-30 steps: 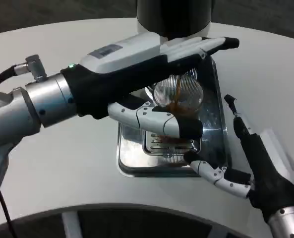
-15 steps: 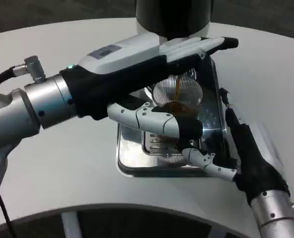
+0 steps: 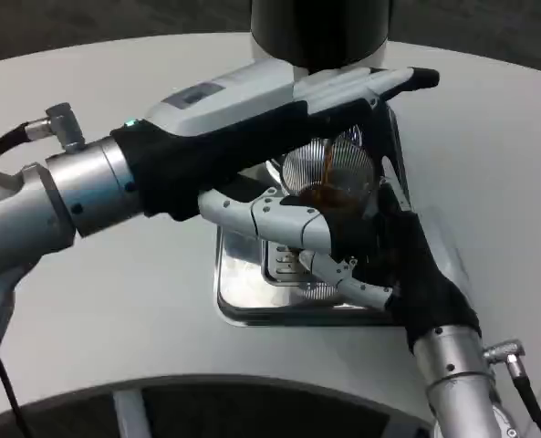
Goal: Grasp the cup under the faucet to collect the drink, then remove the cup.
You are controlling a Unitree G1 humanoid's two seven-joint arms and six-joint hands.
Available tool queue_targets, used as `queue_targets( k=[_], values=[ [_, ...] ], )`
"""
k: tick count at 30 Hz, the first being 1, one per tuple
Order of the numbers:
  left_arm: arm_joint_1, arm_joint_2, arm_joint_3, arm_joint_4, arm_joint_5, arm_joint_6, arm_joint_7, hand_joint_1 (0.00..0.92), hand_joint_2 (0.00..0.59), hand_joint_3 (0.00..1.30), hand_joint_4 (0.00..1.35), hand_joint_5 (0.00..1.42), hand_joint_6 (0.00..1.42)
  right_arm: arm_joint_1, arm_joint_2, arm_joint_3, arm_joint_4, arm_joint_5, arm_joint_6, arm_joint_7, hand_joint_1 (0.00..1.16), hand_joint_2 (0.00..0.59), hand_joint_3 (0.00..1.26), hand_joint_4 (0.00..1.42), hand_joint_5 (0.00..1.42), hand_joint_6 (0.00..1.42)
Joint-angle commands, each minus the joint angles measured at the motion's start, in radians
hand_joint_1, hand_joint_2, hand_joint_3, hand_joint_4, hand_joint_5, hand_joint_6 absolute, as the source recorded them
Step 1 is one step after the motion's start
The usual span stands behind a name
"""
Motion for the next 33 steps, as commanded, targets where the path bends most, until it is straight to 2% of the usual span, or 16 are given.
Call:
queue_targets(
  k=[1,6,16,22,29,33],
  values=[
    [0.033,0.017,-0.012,0.010,0.005,0.003,-0.023,0.000,0.101,0.00,0.00,0.00,0.00,-0.028,0.009,0.009,0.051,0.021,-0.029,-0.035,0.72,0.196,0.00,0.00,0.00,0.00],
    [0.041,0.030,0.000,0.012,-0.001,0.003,-0.025,0.000,0.103,0.00,0.00,0.00,0.00,-0.063,0.024,0.013,0.119,0.041,-0.039,-0.066,0.72,0.193,0.00,0.00,0.00,0.00],
    [0.048,0.058,0.015,0.017,-0.019,-0.002,-0.031,0.000,0.103,0.00,0.00,0.00,0.00,-0.119,0.043,0.013,0.248,0.070,-0.115,-0.154,0.76,0.192,0.00,0.00,0.00,0.00],
    [0.049,0.067,0.017,0.017,-0.028,0.001,-0.031,0.000,0.103,0.00,0.00,0.00,0.00,-0.151,0.054,0.007,0.313,0.080,-0.138,-0.197,0.78,0.187,0.00,0.00,0.00,0.00],
    [0.052,0.059,0.030,0.014,-0.048,0.007,-0.023,0.000,0.103,0.00,0.00,0.00,0.00,-0.166,0.058,0.007,0.354,0.086,-0.167,-0.228,0.80,0.197,0.00,0.00,0.00,0.05],
    [0.074,0.026,0.095,0.011,-0.064,-0.061,0.057,0.000,0.126,0.00,0.00,0.00,0.00,-0.170,0.060,0.011,0.363,0.090,-0.179,-0.236,0.80,0.197,0.00,0.00,0.01,0.07]
  ],
)
